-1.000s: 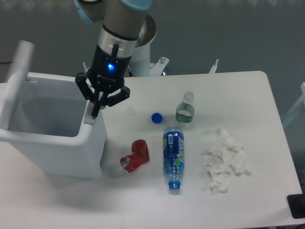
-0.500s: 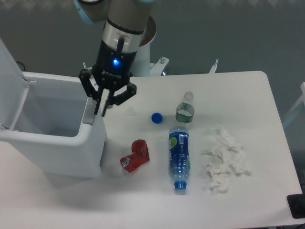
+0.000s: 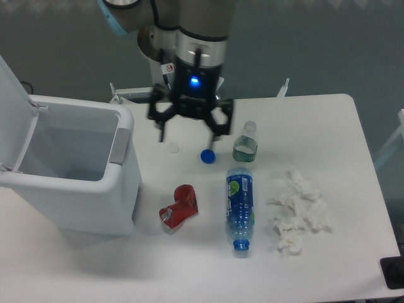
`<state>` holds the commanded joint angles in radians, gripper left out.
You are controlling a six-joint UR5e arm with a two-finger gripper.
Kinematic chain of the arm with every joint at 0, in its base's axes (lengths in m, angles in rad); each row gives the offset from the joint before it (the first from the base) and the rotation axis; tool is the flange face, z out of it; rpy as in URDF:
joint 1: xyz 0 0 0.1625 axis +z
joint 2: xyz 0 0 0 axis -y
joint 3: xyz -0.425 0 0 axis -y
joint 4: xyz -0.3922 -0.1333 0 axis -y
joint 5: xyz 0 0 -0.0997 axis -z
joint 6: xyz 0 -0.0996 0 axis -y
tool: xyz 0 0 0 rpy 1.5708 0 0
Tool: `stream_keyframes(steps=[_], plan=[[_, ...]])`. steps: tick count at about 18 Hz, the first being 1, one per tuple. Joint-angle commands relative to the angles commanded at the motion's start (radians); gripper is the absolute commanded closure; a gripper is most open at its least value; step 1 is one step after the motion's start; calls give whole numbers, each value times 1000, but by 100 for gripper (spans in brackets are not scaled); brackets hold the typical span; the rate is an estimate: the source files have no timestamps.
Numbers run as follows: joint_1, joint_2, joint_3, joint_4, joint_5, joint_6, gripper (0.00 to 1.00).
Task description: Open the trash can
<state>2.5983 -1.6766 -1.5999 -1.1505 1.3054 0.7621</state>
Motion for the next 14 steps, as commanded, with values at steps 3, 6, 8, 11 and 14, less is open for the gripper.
stream_keyframes(steps=[3,6,8,11,14], plan=[[46,-43,0,2,0,86,0],[78,-138,6,2,41,213,0],[75,-179,14,2,165,296,0],[71,-204,17,6,227,342,0],[69,-236,41,8,227,345,0]])
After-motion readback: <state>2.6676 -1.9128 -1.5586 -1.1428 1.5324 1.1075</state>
